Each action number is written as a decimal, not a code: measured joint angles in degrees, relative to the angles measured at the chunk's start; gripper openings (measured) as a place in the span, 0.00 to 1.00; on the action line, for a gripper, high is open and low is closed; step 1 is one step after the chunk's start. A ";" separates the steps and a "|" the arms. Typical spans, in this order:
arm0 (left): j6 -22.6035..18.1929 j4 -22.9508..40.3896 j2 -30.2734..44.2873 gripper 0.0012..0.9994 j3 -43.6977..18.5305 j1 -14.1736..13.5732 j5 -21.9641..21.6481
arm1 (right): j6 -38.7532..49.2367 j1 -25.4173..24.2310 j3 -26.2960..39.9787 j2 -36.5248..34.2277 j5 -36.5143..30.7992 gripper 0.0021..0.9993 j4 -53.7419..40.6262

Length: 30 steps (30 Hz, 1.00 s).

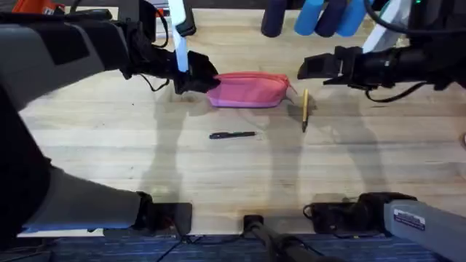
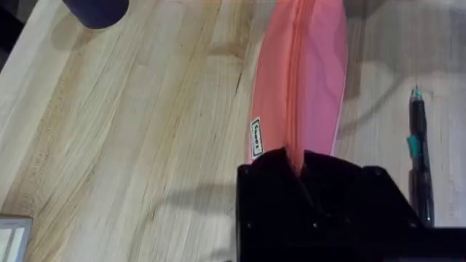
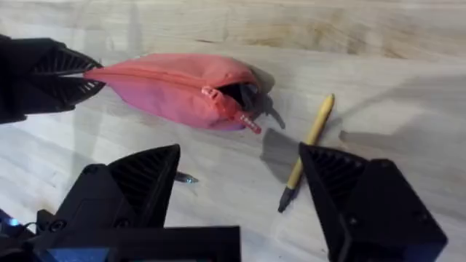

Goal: Unzip the bag, pick up the pens from the table one at a time and place them inside, then zip the bag closed.

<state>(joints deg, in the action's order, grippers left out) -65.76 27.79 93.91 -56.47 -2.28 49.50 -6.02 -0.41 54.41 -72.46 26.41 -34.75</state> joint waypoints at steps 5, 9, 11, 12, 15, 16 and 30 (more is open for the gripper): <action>0.00 0.00 0.01 0.04 0.00 0.00 0.00 | 0.00 2.64 0.00 -3.38 0.00 1.00 4.35; 0.00 0.00 0.02 0.04 0.00 0.00 0.00 | 0.00 5.32 0.00 -6.24 0.00 1.00 8.05; 0.00 0.00 0.02 0.04 0.00 0.00 -0.01 | 0.00 6.33 0.00 -7.79 0.00 1.00 9.45; 0.00 0.00 0.02 0.04 0.00 0.00 0.00 | 0.00 6.68 0.00 -8.57 0.00 1.00 10.09; 0.00 0.04 0.02 0.04 0.00 0.00 0.00 | 0.00 7.16 0.00 -11.20 0.00 1.00 11.35; 0.00 0.04 0.02 0.04 0.00 0.00 0.00 | 0.00 7.16 0.00 -11.91 0.00 1.00 11.65; 0.00 0.04 0.00 0.04 0.00 0.00 0.00 | 0.00 8.93 0.00 -14.04 0.00 0.90 14.36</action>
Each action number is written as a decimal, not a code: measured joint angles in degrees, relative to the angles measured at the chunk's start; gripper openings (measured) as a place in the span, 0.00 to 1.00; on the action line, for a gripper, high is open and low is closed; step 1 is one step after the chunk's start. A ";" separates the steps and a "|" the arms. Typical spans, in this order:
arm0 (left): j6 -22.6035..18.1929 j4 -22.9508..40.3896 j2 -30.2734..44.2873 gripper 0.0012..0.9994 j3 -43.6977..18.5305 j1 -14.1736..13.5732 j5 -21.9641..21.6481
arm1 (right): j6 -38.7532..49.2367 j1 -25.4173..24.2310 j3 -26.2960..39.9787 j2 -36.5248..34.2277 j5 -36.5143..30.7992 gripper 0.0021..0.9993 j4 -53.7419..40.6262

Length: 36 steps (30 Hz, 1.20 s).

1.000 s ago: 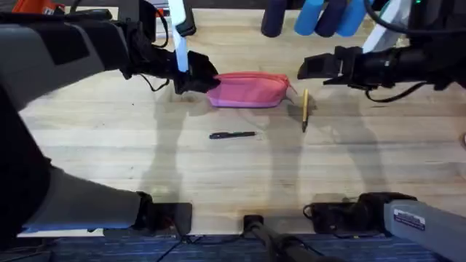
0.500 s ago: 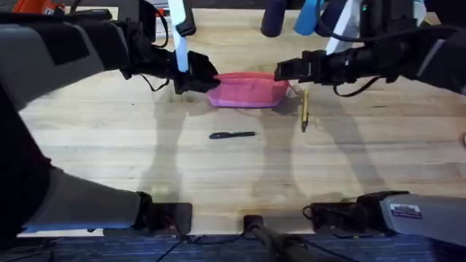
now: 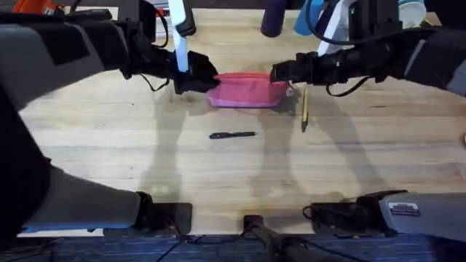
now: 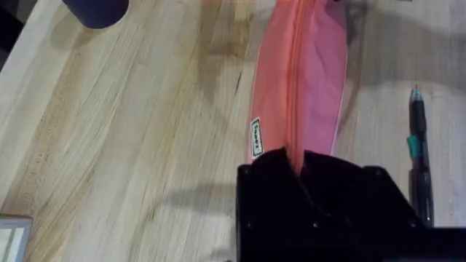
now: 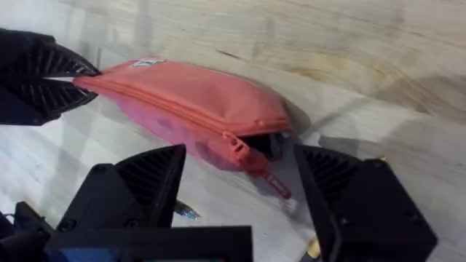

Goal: Unzip the bag, pick up the pens from the table one at a time and place them inside, then zip the bag closed.

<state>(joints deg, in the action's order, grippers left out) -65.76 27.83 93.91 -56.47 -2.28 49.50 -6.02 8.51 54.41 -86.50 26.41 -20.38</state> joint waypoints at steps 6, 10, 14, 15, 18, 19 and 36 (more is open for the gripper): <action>0.00 0.00 0.02 0.04 0.00 0.00 0.00 | 0.02 0.22 0.00 -0.02 0.00 0.79 0.00; 0.00 0.00 0.02 0.04 0.00 0.00 0.00 | 0.01 0.22 0.02 -0.02 -0.04 0.68 -0.25; 0.00 0.00 0.01 0.04 0.00 0.00 0.00 | -0.01 0.22 0.02 -0.01 -0.53 0.57 -0.72; 0.00 0.00 0.02 0.04 0.00 0.00 0.00 | 0.00 0.22 0.02 -0.02 -0.67 0.54 -0.72; 0.00 0.00 0.01 0.04 0.00 0.00 0.00 | -0.04 0.22 0.02 -0.02 -0.83 0.38 -0.74; 0.00 0.00 0.02 0.04 0.00 0.00 0.00 | -0.03 0.22 0.02 -0.02 -0.87 0.30 -0.72; 0.00 -0.04 0.00 0.04 0.00 -0.04 -0.02 | 0.39 1.34 1.02 3.47 -2.97 0.03 -1.87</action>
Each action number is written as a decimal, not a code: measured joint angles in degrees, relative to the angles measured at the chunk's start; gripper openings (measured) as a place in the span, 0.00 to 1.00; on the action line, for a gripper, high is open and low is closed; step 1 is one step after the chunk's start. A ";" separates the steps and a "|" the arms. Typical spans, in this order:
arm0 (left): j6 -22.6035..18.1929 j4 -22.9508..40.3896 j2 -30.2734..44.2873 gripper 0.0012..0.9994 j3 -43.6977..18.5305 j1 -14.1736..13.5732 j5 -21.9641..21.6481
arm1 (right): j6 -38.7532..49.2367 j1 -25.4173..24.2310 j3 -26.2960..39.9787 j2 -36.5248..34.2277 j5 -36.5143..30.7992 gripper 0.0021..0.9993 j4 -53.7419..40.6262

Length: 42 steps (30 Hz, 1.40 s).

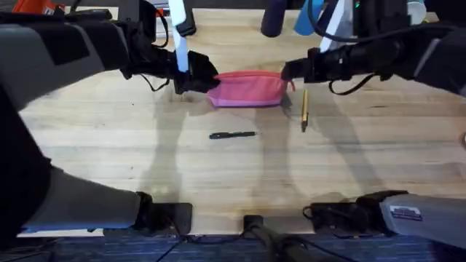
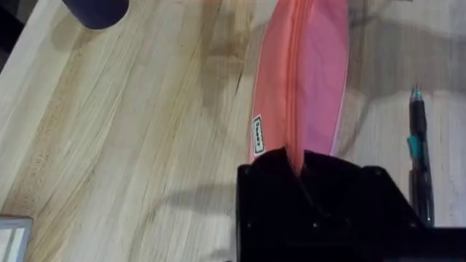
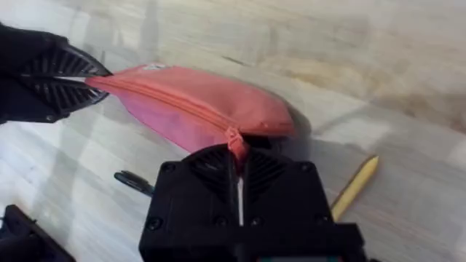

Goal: Unzip the bag, pick up the pens from the table one at a time and place them inside, then zip the bag closed.

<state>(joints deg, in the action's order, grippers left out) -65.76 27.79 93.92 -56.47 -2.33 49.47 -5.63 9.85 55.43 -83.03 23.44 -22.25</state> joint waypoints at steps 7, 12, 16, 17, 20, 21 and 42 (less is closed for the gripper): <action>0.00 0.04 0.01 0.04 0.00 0.01 -0.07 | 3.71 4.51 1.26 2.18 -6.65 0.03 -0.80; 0.00 0.04 0.00 0.04 0.00 0.02 -0.20 | 5.87 9.12 1.42 2.19 -12.39 0.03 -0.48; 0.00 0.06 0.00 0.04 0.00 0.02 -0.20 | 6.14 11.45 1.48 2.18 -14.15 0.03 0.40; 0.00 0.07 -0.01 0.04 0.00 0.02 -0.20 | 6.10 11.89 1.48 2.17 -14.45 0.03 0.72; 0.00 0.07 0.01 0.04 0.00 0.06 -0.20 | 5.87 13.26 1.49 2.00 -15.13 0.03 1.82; 0.00 0.07 -0.01 0.04 0.00 0.07 -0.20 | 5.77 13.65 1.50 1.74 -15.17 0.03 2.43; 0.00 -0.14 0.01 0.04 0.00 0.44 -0.86 | -5.75 22.15 1.74 -9.49 -7.41 0.03 24.05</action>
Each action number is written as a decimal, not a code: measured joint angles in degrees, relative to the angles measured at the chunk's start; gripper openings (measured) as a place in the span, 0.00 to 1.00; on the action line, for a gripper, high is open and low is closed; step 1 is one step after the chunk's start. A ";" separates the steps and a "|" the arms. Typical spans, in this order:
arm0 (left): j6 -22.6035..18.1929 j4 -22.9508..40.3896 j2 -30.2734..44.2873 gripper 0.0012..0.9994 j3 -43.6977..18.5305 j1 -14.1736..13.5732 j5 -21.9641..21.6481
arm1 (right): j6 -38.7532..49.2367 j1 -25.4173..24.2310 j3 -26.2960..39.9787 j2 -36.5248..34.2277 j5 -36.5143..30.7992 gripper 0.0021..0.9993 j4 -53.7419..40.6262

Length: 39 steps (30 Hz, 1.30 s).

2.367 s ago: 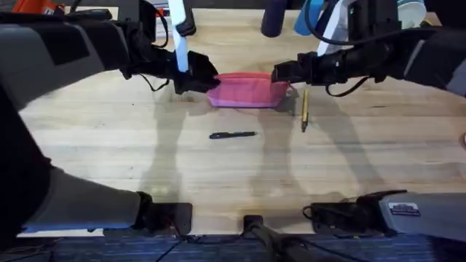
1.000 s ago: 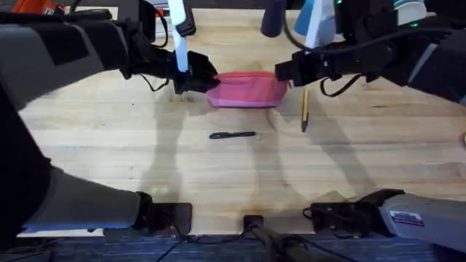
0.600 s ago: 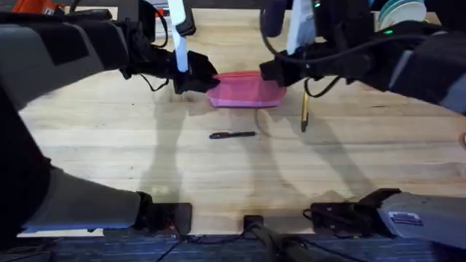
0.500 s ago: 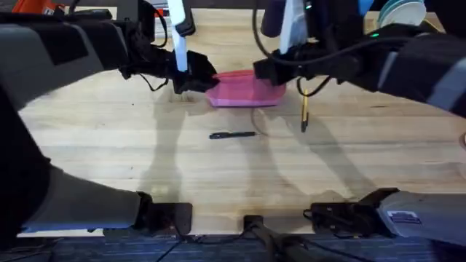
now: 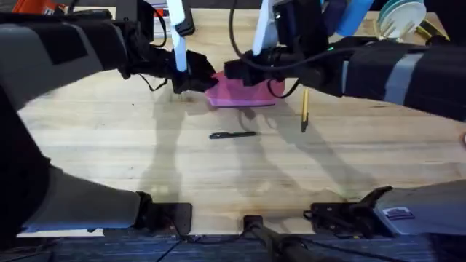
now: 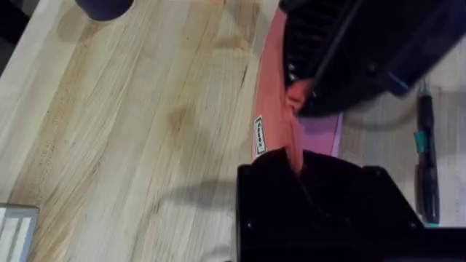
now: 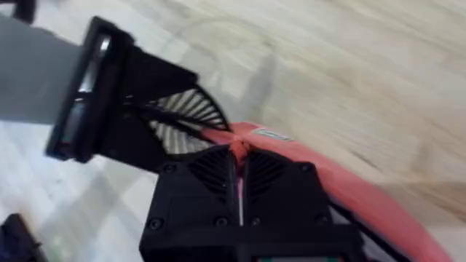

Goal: Unzip the bag, pick up the pens from the table one at a time and place them inside, then zip the bag closed.

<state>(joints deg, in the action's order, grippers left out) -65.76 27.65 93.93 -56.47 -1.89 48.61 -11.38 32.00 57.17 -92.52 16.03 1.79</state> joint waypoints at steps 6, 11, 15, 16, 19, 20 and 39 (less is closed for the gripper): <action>0.00 0.27 -0.01 0.04 0.00 0.01 0.12 | -1.61 3.12 0.00 -0.14 0.20 0.03 0.34; 0.00 0.29 -0.02 0.04 0.00 0.00 0.10 | -2.29 3.88 0.00 -0.14 -0.72 0.03 0.29; 0.00 0.27 0.00 0.04 0.00 0.00 0.12 | -2.35 3.81 0.00 -0.11 -0.79 0.04 0.03; 0.00 0.27 0.00 0.04 0.00 0.00 0.20 | -2.38 3.73 0.00 -0.02 -0.69 0.07 -0.40; -0.23 0.50 -0.01 0.04 0.00 -0.11 0.50 | -1.34 3.41 0.17 1.38 -0.23 0.49 -3.26; -0.22 0.48 0.00 0.04 0.00 -0.11 0.64 | -0.97 2.94 0.17 2.16 -0.35 0.62 -4.52; -0.25 0.00 0.00 0.57 0.00 -0.11 0.69 | 12.88 1.08 2.57 14.68 -10.50 1.00 -21.98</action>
<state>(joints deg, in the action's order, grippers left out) -66.00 27.65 93.93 -56.47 -2.00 49.30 1.50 33.08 59.74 -77.84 5.53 -20.18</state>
